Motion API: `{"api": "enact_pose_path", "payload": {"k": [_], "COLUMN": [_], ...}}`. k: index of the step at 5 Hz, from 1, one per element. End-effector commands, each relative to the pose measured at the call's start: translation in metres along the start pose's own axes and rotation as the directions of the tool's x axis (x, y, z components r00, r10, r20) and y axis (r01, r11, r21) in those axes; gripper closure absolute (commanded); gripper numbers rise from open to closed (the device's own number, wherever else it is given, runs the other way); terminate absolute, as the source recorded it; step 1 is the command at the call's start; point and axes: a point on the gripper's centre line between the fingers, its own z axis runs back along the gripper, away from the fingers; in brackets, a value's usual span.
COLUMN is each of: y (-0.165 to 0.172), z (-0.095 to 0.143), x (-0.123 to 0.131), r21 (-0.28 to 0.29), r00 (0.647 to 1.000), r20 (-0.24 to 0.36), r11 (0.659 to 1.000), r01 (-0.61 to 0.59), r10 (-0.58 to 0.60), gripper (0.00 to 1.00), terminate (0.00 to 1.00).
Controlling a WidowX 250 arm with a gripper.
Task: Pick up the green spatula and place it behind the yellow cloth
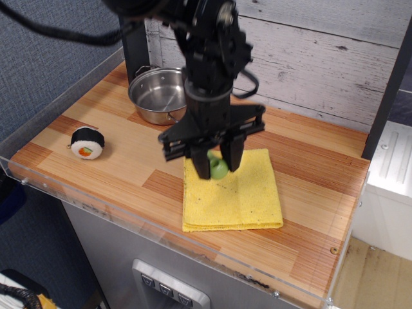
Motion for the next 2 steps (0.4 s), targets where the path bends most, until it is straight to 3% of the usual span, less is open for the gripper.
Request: {"api": "enact_pose_path", "payload": {"k": [1, 2], "y": [-0.048, -0.077], "z": [0.035, 0.038], "x": [0.015, 0.013], "r21": [-0.103, -0.132], "r00": [0.997, 0.997], "r20": [0.063, 0.062], "r11": [0.994, 0.990], "r01": [0.040, 0.053], "r10": [-0.034, -0.045], "gripper": [1.00, 1.00], "terminate": [0.00, 0.00]}}
